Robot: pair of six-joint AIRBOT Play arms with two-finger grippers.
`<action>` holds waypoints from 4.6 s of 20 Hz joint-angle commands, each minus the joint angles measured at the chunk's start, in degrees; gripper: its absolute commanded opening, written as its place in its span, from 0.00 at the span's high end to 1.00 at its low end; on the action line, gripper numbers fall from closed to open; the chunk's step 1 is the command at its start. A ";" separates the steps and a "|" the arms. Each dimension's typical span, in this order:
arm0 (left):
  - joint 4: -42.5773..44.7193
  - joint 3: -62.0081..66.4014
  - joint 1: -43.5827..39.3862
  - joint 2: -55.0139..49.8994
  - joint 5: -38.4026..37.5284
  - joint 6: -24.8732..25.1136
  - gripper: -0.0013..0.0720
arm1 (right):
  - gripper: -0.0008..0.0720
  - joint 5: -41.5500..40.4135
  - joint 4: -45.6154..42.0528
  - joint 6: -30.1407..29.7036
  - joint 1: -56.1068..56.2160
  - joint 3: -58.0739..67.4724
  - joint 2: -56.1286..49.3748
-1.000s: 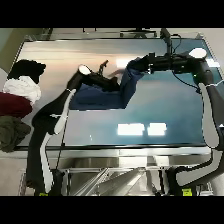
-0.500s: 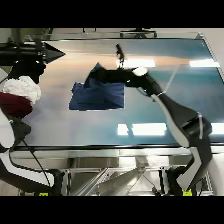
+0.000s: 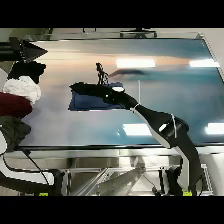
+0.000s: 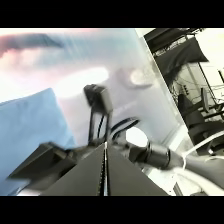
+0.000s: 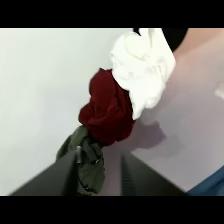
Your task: Fold the shirts.
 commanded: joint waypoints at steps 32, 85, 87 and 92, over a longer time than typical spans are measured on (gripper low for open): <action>0.09 -0.02 -3.30 0.15 -1.53 0.17 0.98 | 0.97 18.27 -53.55 44.94 -24.09 4.22 1.88; -0.61 -11.50 -12.35 0.17 -1.09 1.64 0.98 | 0.27 20.17 -86.97 60.65 -100.32 -42.99 51.04; -0.59 -11.47 -12.31 0.35 -1.11 1.64 0.98 | 0.72 20.90 -81.40 59.98 -98.86 -41.62 53.20; -0.31 -11.56 -12.37 1.60 -1.68 2.10 0.98 | 0.97 23.39 -68.74 56.06 -91.25 -41.66 57.48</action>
